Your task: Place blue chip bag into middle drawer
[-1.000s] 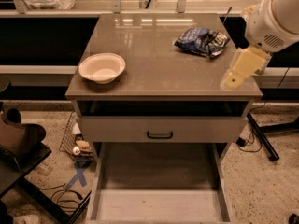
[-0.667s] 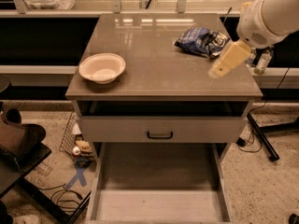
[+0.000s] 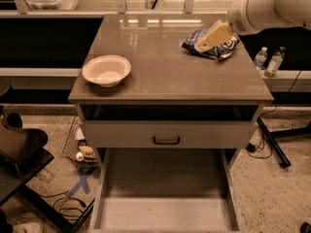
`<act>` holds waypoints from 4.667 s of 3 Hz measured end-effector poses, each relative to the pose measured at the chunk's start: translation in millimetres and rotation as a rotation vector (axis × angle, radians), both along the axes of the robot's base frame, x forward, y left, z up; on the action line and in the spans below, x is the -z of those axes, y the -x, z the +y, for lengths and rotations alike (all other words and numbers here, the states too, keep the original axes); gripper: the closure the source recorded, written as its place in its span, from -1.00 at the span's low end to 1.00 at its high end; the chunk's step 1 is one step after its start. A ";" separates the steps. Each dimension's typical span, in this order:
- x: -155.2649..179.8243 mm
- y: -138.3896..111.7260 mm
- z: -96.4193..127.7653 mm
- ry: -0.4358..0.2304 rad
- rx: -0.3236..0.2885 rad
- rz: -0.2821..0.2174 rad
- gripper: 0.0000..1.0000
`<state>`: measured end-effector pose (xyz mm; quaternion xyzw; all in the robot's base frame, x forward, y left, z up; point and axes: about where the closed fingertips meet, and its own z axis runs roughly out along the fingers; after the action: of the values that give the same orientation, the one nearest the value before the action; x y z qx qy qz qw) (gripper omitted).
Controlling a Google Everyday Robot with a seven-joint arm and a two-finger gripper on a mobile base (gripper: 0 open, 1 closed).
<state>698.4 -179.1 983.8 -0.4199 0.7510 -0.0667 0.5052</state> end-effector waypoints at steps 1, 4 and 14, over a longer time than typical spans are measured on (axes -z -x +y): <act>0.0 0.0 0.0 0.000 0.000 0.000 -1.00; 108.8 -123.0 2.1 -0.192 0.096 0.160 -1.00; 25.0 -49.7 -59.4 -0.338 0.029 0.069 1.00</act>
Offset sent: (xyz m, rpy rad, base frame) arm 0.0861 0.0016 -0.0704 0.1899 0.1394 -0.0473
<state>748.0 -238.5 958.8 -0.3202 0.7743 0.0679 0.5416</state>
